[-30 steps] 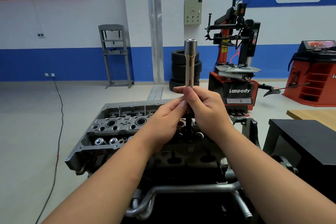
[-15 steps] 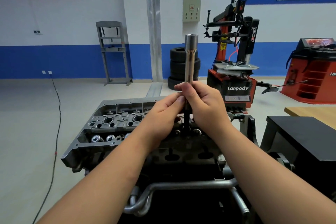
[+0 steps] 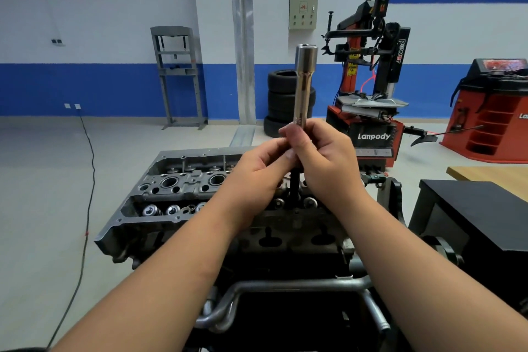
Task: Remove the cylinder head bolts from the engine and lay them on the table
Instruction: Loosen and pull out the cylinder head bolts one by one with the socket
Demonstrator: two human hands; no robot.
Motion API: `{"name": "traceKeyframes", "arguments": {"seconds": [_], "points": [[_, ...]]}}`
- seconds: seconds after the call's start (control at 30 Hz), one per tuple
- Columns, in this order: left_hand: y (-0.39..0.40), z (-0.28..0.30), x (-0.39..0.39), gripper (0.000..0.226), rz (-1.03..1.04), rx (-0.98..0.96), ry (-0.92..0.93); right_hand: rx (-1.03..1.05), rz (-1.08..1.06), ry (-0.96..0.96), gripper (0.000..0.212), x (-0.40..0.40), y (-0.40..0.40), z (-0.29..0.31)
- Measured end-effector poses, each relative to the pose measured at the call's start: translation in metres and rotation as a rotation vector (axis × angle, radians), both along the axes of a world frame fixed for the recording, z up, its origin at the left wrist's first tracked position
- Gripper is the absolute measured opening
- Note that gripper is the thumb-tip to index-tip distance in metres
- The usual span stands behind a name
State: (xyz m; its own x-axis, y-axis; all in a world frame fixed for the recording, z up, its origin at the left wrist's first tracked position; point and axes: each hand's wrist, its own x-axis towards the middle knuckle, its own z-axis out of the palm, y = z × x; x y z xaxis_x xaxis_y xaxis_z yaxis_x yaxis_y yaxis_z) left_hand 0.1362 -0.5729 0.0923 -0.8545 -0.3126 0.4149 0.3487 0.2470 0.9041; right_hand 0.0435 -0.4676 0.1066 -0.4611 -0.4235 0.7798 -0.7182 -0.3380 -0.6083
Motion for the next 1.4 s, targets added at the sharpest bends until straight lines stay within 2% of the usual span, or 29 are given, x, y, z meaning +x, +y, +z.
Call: {"name": "traceKeyframes", "arguments": {"seconds": [0.1, 0.2, 0.27, 0.43, 0.53, 0.6, 0.73, 0.8, 0.9, 0.93, 1.03, 1.13, 1.23, 1.3, 1.33, 1.4], "points": [[-0.001, 0.001, 0.002, 0.029, -0.015, 0.014, -0.035, 0.059, 0.018, -0.010, 0.024, -0.002, 0.000, 0.000], [-0.001, 0.001, 0.002, 0.026, 0.018, 0.008, -0.011, 0.079, 0.043, -0.015, 0.030, 0.000, 0.000, 0.001], [-0.001, -0.001, 0.000, 0.024, 0.041, 0.008, 0.014, 0.042, 0.069, -0.027, 0.022, 0.002, -0.001, 0.002], [-0.001, -0.001, -0.001, 0.035, 0.057, -0.013, 0.026, 0.004, 0.051, -0.035, 0.009, 0.003, -0.001, 0.000], [0.000, 0.001, 0.000, 0.023, 0.000, -0.005, -0.023, 0.020, 0.030, -0.054, 0.024, -0.001, 0.001, 0.001], [-0.001, 0.001, 0.000, 0.027, -0.034, -0.006, -0.058, 0.059, 0.061, -0.067, 0.028, -0.001, 0.002, 0.001], [0.001, 0.001, -0.001, 0.029, 0.001, -0.016, -0.020, 0.052, 0.093, -0.014, 0.011, 0.004, -0.001, 0.002], [-0.001, -0.001, -0.004, 0.024, 0.046, -0.030, 0.018, 0.031, 0.071, 0.017, 0.009, 0.005, -0.001, 0.002], [-0.002, -0.002, -0.004, 0.036, 0.079, -0.014, 0.033, 0.007, 0.070, 0.019, 0.003, 0.002, -0.001, -0.001], [-0.003, -0.002, -0.003, 0.037, 0.073, -0.006, 0.030, 0.004, 0.059, 0.023, 0.004, 0.001, -0.001, -0.001], [-0.003, -0.002, -0.002, 0.021, 0.023, 0.020, 0.004, 0.034, -0.002, 0.022, 0.018, 0.000, -0.001, -0.001], [-0.004, -0.002, -0.001, 0.027, 0.016, 0.037, -0.029, 0.070, -0.024, 0.014, 0.027, -0.001, -0.002, 0.000], [-0.003, -0.001, -0.002, 0.023, 0.032, 0.029, 0.017, 0.063, 0.008, -0.013, 0.023, 0.004, -0.002, 0.001], [-0.001, 0.000, -0.002, 0.032, 0.027, 0.024, 0.044, 0.037, 0.019, -0.008, 0.012, 0.008, 0.000, 0.004], [-0.001, -0.001, -0.002, 0.035, 0.027, 0.017, 0.045, 0.020, 0.010, -0.006, 0.018, 0.011, 0.001, 0.007], [-0.002, -0.001, -0.003, 0.031, 0.042, 0.001, 0.041, -0.051, 0.006, -0.041, 0.042, 0.018, 0.002, 0.019]]}}
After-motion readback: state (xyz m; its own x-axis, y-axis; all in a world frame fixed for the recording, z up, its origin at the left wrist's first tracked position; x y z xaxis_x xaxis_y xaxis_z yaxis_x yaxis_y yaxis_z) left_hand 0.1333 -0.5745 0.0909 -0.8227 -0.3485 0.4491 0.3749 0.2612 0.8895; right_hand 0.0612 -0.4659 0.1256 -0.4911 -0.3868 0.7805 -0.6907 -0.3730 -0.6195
